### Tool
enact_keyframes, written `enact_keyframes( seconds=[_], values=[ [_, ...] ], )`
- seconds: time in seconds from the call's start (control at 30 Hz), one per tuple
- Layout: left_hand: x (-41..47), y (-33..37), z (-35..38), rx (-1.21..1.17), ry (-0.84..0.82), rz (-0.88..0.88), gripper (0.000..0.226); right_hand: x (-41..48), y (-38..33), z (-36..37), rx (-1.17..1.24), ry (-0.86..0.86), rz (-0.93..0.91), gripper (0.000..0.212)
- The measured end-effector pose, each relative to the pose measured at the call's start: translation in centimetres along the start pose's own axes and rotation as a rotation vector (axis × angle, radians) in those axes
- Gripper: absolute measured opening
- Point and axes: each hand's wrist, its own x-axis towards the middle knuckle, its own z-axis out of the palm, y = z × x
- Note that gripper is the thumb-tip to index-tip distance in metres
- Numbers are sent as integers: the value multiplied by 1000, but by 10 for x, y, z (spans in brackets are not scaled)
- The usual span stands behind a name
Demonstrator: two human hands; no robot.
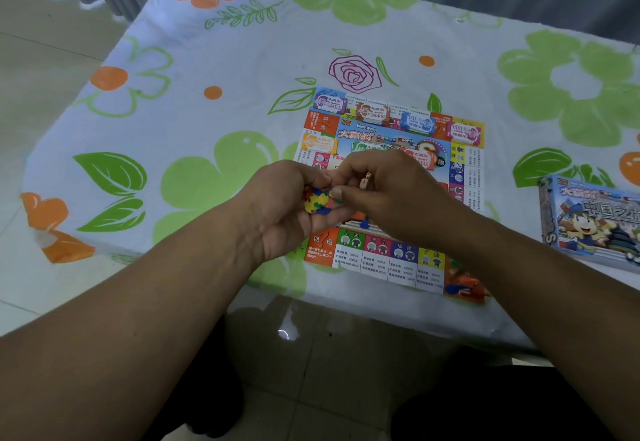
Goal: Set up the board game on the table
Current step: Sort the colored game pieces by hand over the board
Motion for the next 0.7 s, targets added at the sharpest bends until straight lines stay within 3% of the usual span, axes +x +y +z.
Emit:
enact_keyframes(
  seconds=[0.17, 0.43, 0.7],
  values=[
    [0, 2, -3, 35, 25, 20, 32, 5, -5, 2, 33, 31, 71, 6],
    [-3, 7, -8, 6, 115, 61, 28, 7, -12, -10, 286, 107, 230, 10],
    [-8, 13, -15, -34, 225, 98, 29, 13, 3, -4, 125, -3, 338, 9]
  ],
)
